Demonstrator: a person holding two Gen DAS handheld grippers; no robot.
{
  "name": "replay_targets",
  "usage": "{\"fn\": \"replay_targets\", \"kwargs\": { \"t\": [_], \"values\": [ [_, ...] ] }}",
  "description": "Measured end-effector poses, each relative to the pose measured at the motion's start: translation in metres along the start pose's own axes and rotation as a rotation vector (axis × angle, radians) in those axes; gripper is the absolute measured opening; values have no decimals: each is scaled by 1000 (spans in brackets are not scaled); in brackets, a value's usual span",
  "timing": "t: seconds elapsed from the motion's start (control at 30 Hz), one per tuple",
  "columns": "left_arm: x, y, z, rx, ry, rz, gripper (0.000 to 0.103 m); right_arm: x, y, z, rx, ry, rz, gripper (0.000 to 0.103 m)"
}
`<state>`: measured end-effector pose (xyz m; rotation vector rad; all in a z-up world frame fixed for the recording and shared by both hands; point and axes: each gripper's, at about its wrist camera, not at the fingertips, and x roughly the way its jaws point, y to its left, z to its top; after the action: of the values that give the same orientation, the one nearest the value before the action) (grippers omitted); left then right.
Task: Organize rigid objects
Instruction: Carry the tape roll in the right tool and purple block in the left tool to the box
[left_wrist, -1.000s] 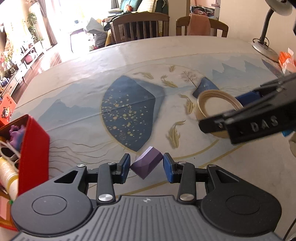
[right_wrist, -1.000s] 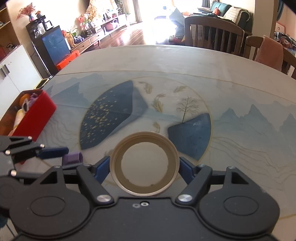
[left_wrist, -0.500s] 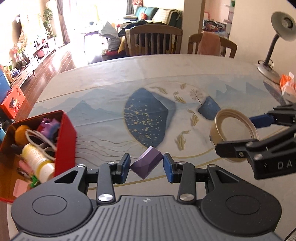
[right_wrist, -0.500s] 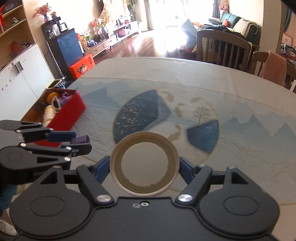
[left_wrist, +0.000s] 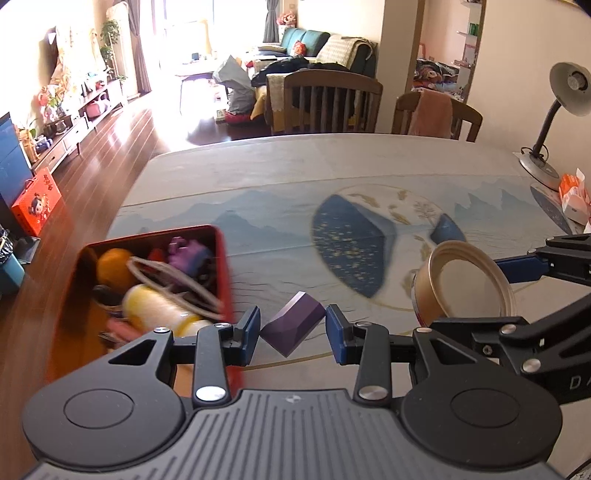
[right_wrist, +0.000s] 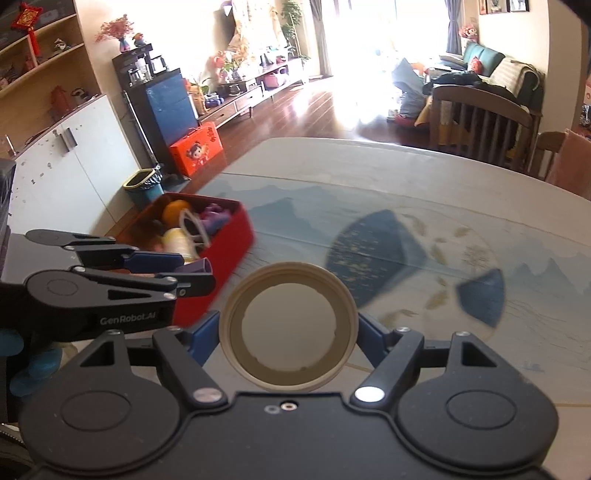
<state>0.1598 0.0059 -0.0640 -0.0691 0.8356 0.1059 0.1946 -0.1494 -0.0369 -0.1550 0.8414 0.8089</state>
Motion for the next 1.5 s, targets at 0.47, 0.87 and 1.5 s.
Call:
{"fn": "replay_targets", "kwargs": {
  "t": [0.47,0.87,1.5],
  "values": [
    [-12,99,-17,-29,-4,35,38,34,79,23,-27,-7,-7,77],
    [8,159,-31,-19,53,42,38,82,113,46,-30,14,-32,77],
    [56,167,-29,28,123,7,38,154,132,76,-52,96,-64,77]
  ]
}}
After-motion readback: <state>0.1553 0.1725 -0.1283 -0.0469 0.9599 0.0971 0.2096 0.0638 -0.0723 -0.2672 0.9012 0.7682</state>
